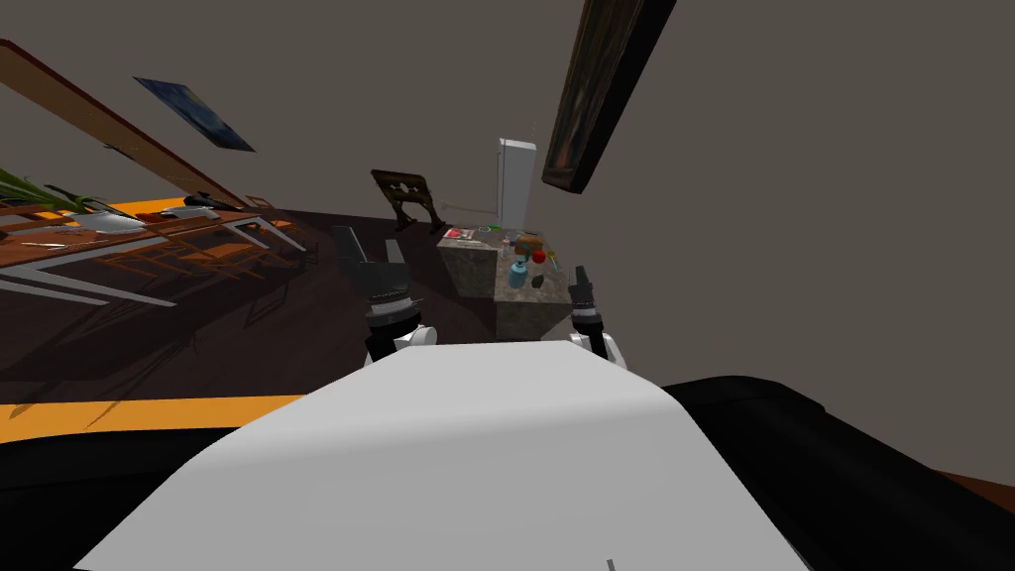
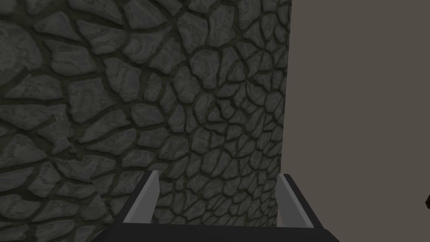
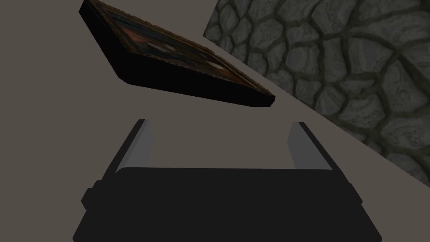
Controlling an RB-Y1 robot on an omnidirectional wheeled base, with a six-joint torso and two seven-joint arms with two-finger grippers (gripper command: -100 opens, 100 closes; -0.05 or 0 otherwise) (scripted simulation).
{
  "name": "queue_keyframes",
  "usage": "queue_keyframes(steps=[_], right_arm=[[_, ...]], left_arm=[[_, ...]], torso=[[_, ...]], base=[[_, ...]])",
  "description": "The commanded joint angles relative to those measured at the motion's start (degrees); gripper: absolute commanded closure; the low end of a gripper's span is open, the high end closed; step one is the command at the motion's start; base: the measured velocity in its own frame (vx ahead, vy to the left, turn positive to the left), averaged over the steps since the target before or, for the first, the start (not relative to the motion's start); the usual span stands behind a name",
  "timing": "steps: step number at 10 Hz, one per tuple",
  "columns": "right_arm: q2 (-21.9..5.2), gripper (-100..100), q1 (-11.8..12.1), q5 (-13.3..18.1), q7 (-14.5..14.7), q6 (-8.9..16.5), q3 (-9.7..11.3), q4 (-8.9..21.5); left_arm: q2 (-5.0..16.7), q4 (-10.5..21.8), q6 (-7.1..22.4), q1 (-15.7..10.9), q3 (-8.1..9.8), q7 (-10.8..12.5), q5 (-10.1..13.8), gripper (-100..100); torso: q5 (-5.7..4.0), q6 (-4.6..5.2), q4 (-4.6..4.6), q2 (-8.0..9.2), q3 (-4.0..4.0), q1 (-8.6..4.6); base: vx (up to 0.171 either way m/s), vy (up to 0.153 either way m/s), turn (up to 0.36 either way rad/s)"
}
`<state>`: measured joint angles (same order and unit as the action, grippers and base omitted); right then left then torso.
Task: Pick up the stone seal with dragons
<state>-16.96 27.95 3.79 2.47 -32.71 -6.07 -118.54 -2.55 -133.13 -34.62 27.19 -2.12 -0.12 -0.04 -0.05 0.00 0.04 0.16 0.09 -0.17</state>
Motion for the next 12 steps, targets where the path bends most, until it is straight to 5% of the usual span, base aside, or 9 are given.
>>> queue_keyframes(steps=[1,5,12], right_arm=[[-1.8,-100,0.0,1.5,1.7,0.9,-0.3,2.9],[-4.6,-100,0.0,3.2,3.5,2.4,-1.2,7.3],[-14.3,-100,-0.2,10.0,9.9,8.9,-3.7,21.2]], left_arm=[[0.0,0.0,0.0,0.0,0.0,0.0,0.0,0],[0.0,0.0,0.0,0.0,0.0,0.0,0.0,0],[0.0,0.0,0.0,0.0,-0.01,0.0,0.0,0]], torso=[[0.0,0.0,0.0,0.0,0.0,0.0],[0.04,-0.01,-0.01,-0.07,-0.03,0.19],[0.09,-0.01,-0.02,-0.13,-0.07,0.4]], base=[[-0.042,-0.032,0.06],[-0.027,-0.003,0.042],[-0.013,0.045,0.117]])
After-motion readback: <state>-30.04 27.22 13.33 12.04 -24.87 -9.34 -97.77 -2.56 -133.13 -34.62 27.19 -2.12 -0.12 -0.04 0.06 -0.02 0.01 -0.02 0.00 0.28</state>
